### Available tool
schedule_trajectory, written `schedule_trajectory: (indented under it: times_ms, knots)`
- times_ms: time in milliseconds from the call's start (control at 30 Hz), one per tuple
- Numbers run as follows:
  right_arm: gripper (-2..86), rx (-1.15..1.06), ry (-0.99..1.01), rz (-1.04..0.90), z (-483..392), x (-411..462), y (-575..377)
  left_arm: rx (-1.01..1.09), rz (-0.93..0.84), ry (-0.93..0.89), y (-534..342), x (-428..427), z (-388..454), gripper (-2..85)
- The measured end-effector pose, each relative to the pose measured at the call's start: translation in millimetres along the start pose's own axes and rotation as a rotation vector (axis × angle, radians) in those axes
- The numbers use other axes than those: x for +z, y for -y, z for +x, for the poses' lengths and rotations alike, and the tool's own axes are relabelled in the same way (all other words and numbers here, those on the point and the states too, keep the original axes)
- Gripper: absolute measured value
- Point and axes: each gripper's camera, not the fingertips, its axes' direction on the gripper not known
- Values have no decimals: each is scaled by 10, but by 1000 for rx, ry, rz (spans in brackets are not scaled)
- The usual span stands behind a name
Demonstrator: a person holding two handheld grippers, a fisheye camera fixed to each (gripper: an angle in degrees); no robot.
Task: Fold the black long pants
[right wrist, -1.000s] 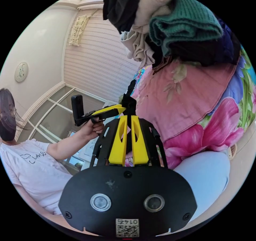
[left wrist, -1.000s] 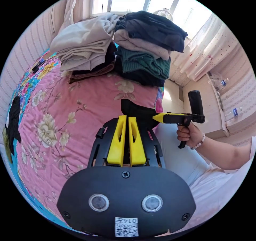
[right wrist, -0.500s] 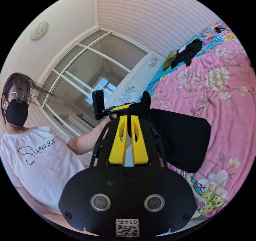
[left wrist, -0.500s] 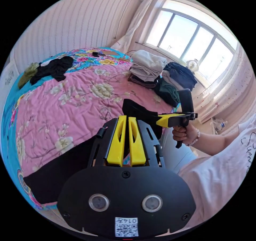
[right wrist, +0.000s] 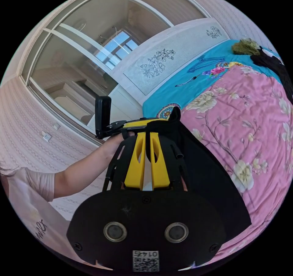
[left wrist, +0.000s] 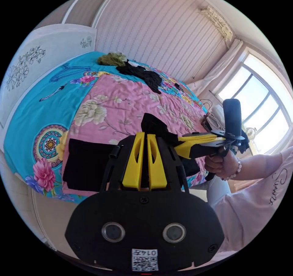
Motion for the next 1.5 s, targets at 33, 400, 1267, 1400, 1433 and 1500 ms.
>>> schedule_trajectory:
  times_ms: [33, 400, 1267, 1400, 1433, 1500]
  knots:
    - [19, 3, 2, -6, -10, 146, 110, -24, 15, 4, -8, -82, -140, -7]
    - [58, 12, -21, -186, 260, 1739, 904, -416, 97, 242, -845, -853, -1556, 21]
    - [-4, -22, -703, -592, 1267, 2833, 1481, 285, -383, 225, -1286, 565, 851, -9]
    - [-3, -60, -594, -579, 1340, 2519, 1580, 273, -371, 225, -1305, 438, 1003, -1]
    - [-3, -58, -560, -532, 1341, 2388, 1575, 277, -361, 237, -1310, 393, 1055, 5]
    - [1, 11, -445, -291, 1395, 1699, 1462, 324, -293, 268, -1370, 188, 1352, 39]
